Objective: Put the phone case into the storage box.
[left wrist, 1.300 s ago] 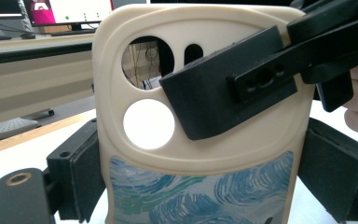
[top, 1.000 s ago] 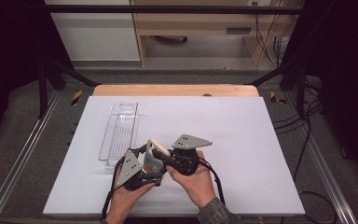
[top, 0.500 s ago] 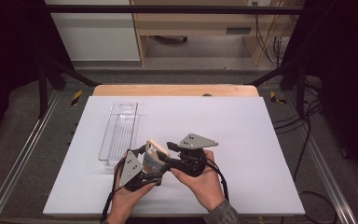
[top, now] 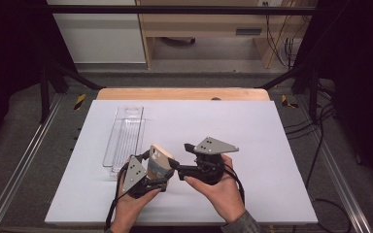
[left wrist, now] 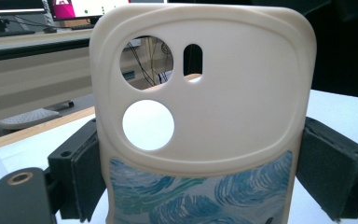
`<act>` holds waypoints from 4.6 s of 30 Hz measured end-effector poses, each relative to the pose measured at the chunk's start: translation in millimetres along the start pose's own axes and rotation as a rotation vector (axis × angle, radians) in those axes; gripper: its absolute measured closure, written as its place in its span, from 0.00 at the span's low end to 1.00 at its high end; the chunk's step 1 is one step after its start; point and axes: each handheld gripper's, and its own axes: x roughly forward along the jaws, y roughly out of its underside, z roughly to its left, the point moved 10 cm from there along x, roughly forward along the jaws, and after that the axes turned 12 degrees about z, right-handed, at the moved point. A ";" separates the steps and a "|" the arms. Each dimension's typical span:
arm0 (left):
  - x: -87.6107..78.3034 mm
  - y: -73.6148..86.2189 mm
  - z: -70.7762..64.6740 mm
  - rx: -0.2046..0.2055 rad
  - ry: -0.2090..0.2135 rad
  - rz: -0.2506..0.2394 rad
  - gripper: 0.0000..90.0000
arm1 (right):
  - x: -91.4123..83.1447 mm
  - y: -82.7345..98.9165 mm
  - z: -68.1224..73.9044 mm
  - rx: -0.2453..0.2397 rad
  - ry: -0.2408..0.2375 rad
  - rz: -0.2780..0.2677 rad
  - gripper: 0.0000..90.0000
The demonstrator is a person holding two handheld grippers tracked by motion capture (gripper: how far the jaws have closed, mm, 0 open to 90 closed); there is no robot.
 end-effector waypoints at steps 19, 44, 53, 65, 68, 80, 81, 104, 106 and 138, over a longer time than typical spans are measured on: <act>-7.2 -5.0 5.8 -0.030 -0.004 -0.024 0.13 | -44.2 -2.7 -71.2 0.047 0.098 -0.182 0.10; -35.0 -28.1 39.3 -0.094 -0.070 -0.085 0.13 | -65.0 40.7 -124.7 0.093 0.239 -0.178 0.07; -43.6 -36.7 44.7 -0.111 -0.080 -0.108 0.13 | -72.8 62.8 -139.7 0.111 0.292 -0.209 0.07; -52.0 -62.3 48.6 -0.146 -0.070 -0.151 0.13 | -78.0 94.8 -151.5 0.164 0.314 -0.211 0.07; -52.7 -71.9 51.6 -0.143 -0.076 -0.154 0.13 | -76.9 104.3 -151.4 0.161 0.324 -0.201 0.07; -42.1 -103.2 62.2 -0.098 -0.108 -0.121 0.13 | -77.1 124.7 -157.3 0.162 0.363 -0.206 0.07; -41.7 -105.0 64.2 -0.090 -0.119 -0.117 0.13 | -76.6 126.3 -157.5 0.152 0.370 -0.205 0.07; -37.9 -113.8 127.1 -0.092 -0.312 -0.089 0.13 | -68.2 133.0 -148.8 0.096 0.347 -0.203 0.03; -36.1 -112.8 130.8 -0.098 -0.314 -0.087 0.13 | -67.6 132.7 -147.7 0.093 0.342 -0.205 0.03; 1.6 -91.6 207.5 -0.253 -0.426 -0.054 0.13 | -66.9 126.5 -143.5 0.062 0.338 -0.233 0.03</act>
